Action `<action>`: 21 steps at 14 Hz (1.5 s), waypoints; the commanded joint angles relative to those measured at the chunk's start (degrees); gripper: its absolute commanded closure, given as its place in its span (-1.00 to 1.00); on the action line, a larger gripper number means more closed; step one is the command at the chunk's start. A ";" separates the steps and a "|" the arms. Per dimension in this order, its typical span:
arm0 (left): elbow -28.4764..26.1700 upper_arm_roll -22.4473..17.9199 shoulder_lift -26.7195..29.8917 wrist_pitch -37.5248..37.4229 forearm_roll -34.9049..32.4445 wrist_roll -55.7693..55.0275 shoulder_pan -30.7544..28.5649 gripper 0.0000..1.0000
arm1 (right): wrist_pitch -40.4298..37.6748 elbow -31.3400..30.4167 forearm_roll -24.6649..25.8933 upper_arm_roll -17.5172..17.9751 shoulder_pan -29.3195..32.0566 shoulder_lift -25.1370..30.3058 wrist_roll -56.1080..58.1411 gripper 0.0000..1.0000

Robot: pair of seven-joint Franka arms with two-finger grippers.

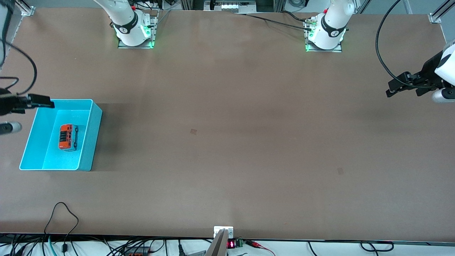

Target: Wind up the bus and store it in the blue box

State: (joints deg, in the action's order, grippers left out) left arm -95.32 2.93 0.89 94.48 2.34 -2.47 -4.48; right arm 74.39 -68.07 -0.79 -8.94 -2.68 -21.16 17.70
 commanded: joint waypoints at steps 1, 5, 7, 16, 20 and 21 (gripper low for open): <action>0.40 0.14 -0.09 0.35 -0.93 0.89 -0.18 -1.00 | 2.41 -10.04 0.08 -0.20 -0.83 7.17 -2.93 -1.00; 0.40 0.14 -0.18 0.44 -0.93 0.89 -0.17 -1.00 | 18.10 -32.49 3.49 5.04 0.04 21.90 -8.19 -1.00; 0.40 0.14 -0.27 2.01 -0.93 0.89 -0.18 -1.00 | 20.79 -36.26 4.13 10.93 3.72 24.42 -11.81 -1.00; 0.40 0.14 -0.53 2.11 -0.93 0.89 -0.26 -1.00 | 15.61 -23.52 3.69 11.58 4.79 19.49 -11.99 -1.00; 0.40 0.14 -0.53 2.11 -0.93 0.89 -0.26 -1.00 | 15.78 -23.25 0.90 10.17 4.53 18.97 -13.21 -1.00; 0.40 0.06 -0.53 2.11 -0.93 0.89 -0.26 -1.00 | 15.78 -23.16 -1.12 9.04 4.44 18.79 -15.14 -1.00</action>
State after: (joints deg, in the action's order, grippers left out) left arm -95.34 2.91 0.35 96.48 2.34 -2.47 -4.49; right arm 91.23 -93.02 1.00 1.28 1.56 -1.31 4.88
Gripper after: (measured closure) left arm 0.000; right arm 0.000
